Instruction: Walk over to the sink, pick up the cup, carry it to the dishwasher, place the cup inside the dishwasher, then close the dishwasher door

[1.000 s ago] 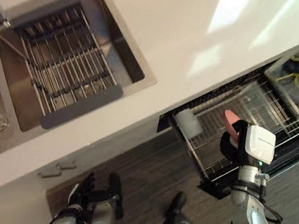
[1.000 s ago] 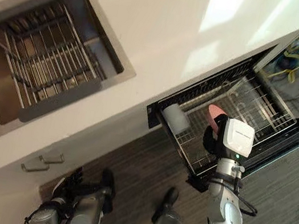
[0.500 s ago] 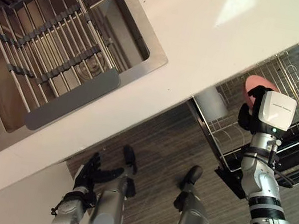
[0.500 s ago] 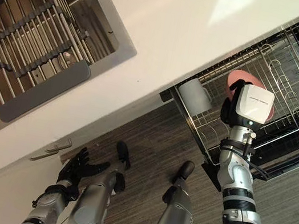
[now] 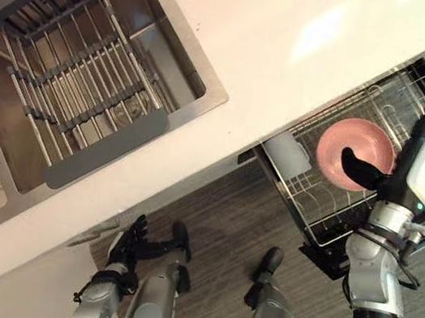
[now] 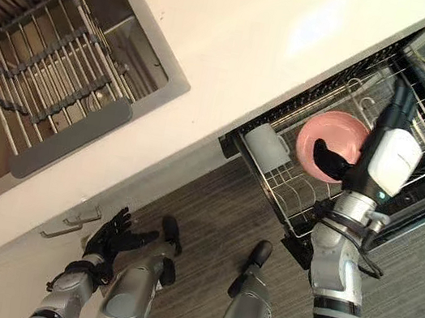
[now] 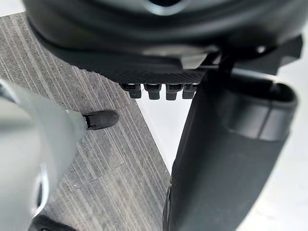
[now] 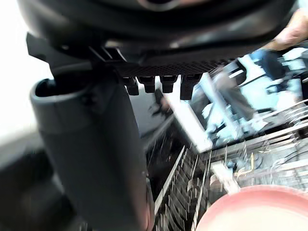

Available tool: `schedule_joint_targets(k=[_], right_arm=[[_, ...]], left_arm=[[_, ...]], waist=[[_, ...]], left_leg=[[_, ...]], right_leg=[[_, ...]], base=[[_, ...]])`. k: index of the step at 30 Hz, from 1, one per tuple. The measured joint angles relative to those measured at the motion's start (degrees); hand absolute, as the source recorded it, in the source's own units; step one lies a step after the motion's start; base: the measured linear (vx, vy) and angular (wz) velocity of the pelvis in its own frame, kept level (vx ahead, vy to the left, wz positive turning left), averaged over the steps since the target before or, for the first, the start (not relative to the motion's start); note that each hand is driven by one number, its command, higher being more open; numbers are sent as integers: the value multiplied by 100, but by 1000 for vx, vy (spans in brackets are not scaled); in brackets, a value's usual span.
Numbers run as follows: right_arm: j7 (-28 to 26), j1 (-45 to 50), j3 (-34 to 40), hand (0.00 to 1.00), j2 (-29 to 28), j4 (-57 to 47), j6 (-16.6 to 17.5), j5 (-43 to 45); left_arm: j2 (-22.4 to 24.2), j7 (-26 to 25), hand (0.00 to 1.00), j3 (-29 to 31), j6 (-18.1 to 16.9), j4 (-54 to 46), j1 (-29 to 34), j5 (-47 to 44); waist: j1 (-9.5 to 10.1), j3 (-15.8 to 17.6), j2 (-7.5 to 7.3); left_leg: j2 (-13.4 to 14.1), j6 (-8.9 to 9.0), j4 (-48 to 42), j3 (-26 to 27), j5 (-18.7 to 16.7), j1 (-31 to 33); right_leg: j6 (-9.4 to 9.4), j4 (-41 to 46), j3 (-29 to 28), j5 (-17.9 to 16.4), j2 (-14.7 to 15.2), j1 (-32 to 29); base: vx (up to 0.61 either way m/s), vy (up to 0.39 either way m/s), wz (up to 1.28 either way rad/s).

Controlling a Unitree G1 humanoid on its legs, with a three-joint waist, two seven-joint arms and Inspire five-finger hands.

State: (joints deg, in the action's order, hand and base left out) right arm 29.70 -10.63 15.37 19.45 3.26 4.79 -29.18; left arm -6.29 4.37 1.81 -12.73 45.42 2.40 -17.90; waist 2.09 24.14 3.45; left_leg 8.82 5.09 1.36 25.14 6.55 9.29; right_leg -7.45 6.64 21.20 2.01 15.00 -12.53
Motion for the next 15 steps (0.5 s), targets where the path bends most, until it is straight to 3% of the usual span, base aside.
schedule_joint_targets(k=[6, 9, 13, 14, 15], right_arm=[[-267, 515, 1234, 100, -58, 122, 119, 1047], [-304, 691, 1916, 100, 81, 726, 105, 1729], [-377, 796, 2427, 100, 184, 1549, 90, 2679], [-442, 757, 2452, 0, 199, 1817, 83, 3050], [-515, 644, 2444, 0, 233, 2097, 79, 3380]], left_arm=[[65, 75, 100, 234, 122, 63, 593, 351], [66, 90, 100, 339, 133, 278, 732, 461], [16, 94, 100, 452, 120, 301, 838, 460], [-28, 99, 100, 455, 99, 357, 839, 456], [-45, 108, 100, 452, 99, 433, 831, 452]], waist=[[-201, -601, -242], [-287, -998, -279], [-335, -1197, -261], [-355, -1195, -237], [-386, -1162, -173]], left_leg=[[56, 107, 63, 173, -123, -556], [65, 126, 65, 181, -152, -751], [47, 160, 40, 249, -204, -829], [43, 199, 29, 315, -235, -763], [35, 211, 17, 393, -242, -641]], right_leg=[[-49, -187, -91, -34, -104, 500], [-53, -203, -76, -35, -113, 698], [-74, -200, -155, -49, -90, 708], [-95, -167, -246, -55, -79, 546], [-90, -78, -355, -58, -60, 310]], base=[[69, -5, -17], [64, -1, -6], [-25, 15, -12], [-161, 12, -29], [-147, 10, -34]])
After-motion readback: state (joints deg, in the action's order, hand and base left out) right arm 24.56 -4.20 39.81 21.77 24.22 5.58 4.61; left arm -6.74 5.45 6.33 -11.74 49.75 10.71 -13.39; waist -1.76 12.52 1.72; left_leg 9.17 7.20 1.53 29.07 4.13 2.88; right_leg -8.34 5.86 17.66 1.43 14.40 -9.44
